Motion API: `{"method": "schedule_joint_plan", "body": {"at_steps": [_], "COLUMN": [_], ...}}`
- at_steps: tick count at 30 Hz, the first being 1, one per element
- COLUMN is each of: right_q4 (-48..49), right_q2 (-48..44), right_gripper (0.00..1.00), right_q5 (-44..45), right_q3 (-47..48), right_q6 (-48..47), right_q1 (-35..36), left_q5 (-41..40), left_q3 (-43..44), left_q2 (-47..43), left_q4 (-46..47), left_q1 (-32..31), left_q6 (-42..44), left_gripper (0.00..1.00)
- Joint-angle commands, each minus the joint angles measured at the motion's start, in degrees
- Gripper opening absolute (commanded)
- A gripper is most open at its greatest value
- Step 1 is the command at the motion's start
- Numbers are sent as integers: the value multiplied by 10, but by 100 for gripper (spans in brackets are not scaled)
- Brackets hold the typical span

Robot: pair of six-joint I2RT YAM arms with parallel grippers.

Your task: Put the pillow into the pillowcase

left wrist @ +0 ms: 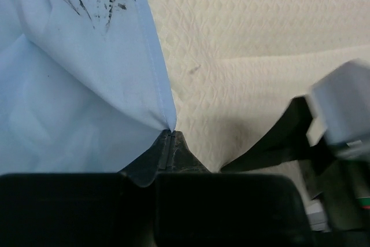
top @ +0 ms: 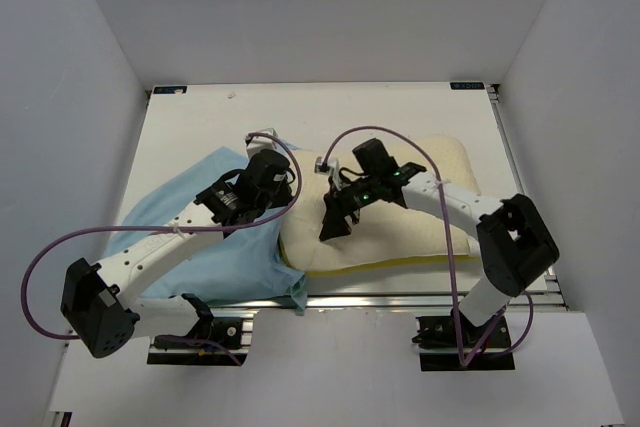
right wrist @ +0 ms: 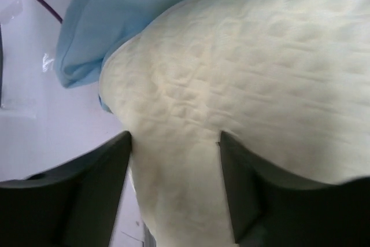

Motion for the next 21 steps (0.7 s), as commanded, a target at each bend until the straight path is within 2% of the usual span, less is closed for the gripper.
{"method": "schedule_joint_plan", "body": {"at_steps": [1, 4, 6, 8, 10, 13, 17, 21], "right_q4": [-21, -46, -58, -35, 27, 57, 38, 58], "right_q2": [-62, -79, -76, -68, -50, 10, 92, 144], "right_gripper": [70, 76, 77, 79, 89, 89, 89, 89], "right_q5": [-21, -16, 20, 67, 93, 94, 164, 169], "right_q3": [48, 86, 109, 110, 96, 121, 195, 234], "right_q6": [-19, -27, -34, -18, 27, 59, 70, 82], "right_q1": [-50, -96, -107, -107, -108, -103, -70, -59], "left_q5": [12, 15, 19, 24, 26, 28, 35, 46], "left_q3": [0, -8, -4, 2, 14, 31, 48, 54], "left_q2": [-10, -8, -4, -2, -1, 2, 10, 18], "left_q4": [5, 16, 20, 22, 24, 22, 27, 32], "left_q1": [2, 2, 3, 2, 2, 2, 2, 2], "left_q6": [0, -2, -2, -3, -3, -2, -4, -6], "left_gripper": [0, 0, 0, 0, 0, 0, 0, 0]}}
